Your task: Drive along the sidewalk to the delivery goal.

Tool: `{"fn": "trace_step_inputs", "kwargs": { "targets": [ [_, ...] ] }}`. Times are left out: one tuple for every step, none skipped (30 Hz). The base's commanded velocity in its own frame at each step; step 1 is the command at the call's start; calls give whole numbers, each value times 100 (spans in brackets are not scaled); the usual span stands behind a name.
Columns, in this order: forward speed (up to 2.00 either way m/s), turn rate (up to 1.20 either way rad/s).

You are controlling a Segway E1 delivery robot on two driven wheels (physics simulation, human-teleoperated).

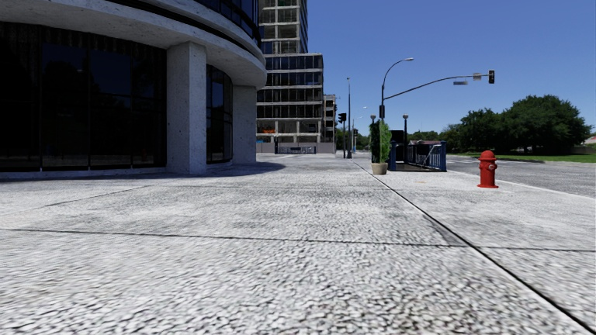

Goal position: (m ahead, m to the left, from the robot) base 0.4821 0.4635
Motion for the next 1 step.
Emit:
{"fn": "trace_step_inputs", "kwargs": {
  "targets": [
    [0, 0]
  ]
}}
